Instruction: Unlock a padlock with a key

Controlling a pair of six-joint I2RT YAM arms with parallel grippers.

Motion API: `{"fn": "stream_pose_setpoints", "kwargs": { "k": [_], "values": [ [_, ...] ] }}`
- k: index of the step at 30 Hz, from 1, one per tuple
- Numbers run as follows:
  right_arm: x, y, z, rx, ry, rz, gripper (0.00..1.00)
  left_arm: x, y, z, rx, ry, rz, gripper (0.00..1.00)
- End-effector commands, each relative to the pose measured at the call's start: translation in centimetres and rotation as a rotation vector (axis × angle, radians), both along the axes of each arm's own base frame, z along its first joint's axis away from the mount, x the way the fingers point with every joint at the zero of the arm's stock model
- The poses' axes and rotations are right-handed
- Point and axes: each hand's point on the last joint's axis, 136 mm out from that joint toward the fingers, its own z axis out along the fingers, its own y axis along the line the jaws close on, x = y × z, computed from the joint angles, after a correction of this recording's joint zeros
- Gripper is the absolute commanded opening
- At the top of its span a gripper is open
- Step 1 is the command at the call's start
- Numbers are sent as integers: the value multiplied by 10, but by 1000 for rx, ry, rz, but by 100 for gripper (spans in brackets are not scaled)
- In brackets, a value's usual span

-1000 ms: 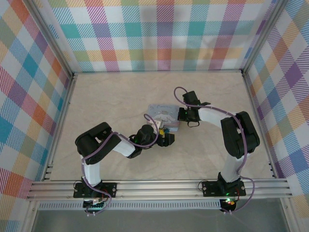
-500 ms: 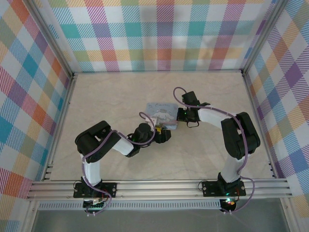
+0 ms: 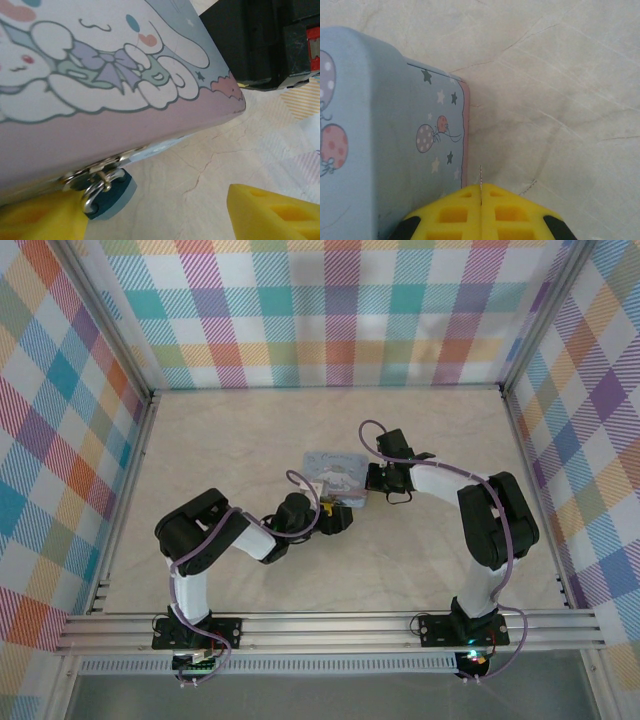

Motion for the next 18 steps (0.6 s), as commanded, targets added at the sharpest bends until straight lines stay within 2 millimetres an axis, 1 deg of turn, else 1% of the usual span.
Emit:
{"fn": "stream_pose_setpoints", "kwargs": {
  "k": [1, 4, 7, 9, 14, 18],
  "values": [
    [0, 12, 13, 44, -29, 24, 0, 0, -9, -8, 3, 43, -40, 74],
    [0, 12, 14, 41, -31, 26, 0, 1, -6, -9, 18, 37, -26, 77],
    [1, 12, 14, 40, -31, 28, 0, 2, -4, -9, 30, 37, -23, 77],
    [2, 13, 15, 41, -33, 28, 0, 2, -3, -10, 35, 40, -15, 75],
    [1, 12, 15, 38, -35, 29, 0, 2, 10, -13, 38, 47, 24, 70],
    [0, 12, 13, 40, -32, 27, 0, -1, 15, -13, 33, 51, 15, 59]
  ]
}}
